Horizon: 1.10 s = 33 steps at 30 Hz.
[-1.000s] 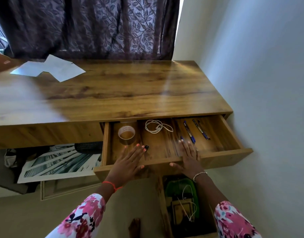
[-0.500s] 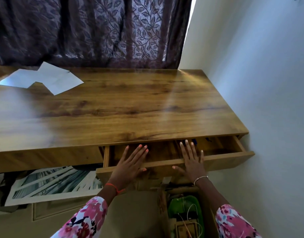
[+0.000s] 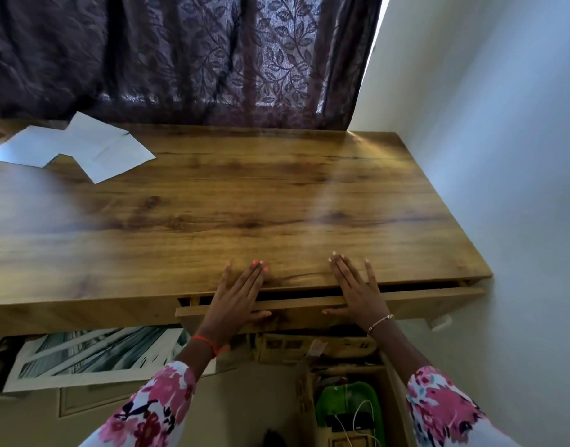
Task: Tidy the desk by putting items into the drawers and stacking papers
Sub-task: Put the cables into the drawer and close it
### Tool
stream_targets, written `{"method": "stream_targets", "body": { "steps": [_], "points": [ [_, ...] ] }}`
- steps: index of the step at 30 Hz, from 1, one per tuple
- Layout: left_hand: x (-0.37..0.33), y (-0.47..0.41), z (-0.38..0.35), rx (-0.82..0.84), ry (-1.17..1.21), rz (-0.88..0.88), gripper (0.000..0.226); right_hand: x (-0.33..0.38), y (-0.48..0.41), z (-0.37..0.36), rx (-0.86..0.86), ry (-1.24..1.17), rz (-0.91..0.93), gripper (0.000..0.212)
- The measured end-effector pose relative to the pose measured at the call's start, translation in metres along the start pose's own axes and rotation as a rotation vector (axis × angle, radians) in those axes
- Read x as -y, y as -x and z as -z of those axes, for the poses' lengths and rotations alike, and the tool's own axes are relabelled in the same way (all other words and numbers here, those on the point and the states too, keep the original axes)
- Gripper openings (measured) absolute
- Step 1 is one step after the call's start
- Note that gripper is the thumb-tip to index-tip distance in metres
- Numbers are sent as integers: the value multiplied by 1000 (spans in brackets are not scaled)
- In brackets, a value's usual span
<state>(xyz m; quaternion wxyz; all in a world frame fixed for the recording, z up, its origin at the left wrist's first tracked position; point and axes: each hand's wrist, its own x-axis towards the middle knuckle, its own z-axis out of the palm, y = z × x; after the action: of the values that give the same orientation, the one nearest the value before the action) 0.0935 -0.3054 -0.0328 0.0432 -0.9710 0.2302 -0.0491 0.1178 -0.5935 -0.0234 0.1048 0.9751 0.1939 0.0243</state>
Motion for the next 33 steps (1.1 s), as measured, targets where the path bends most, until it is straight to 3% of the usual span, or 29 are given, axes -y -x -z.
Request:
{"method": "stream_targets", "body": {
  "steps": [8, 21, 29, 33],
  "points": [
    [7, -10, -7, -100, 91, -37, 71, -11, -19, 2, 154, -109, 95, 103],
    [4, -15, -13, -331, 161, 19, 55, -6, -21, -22, -311, -107, 101, 69],
    [0, -15, -14, -321, 170, 42, 53, -4, -21, -29, -424, -63, 94, 62],
    [-1, -14, -11, -274, 187, 62, 54, -4, -20, -25, -368, -84, 89, 62]
  ]
}}
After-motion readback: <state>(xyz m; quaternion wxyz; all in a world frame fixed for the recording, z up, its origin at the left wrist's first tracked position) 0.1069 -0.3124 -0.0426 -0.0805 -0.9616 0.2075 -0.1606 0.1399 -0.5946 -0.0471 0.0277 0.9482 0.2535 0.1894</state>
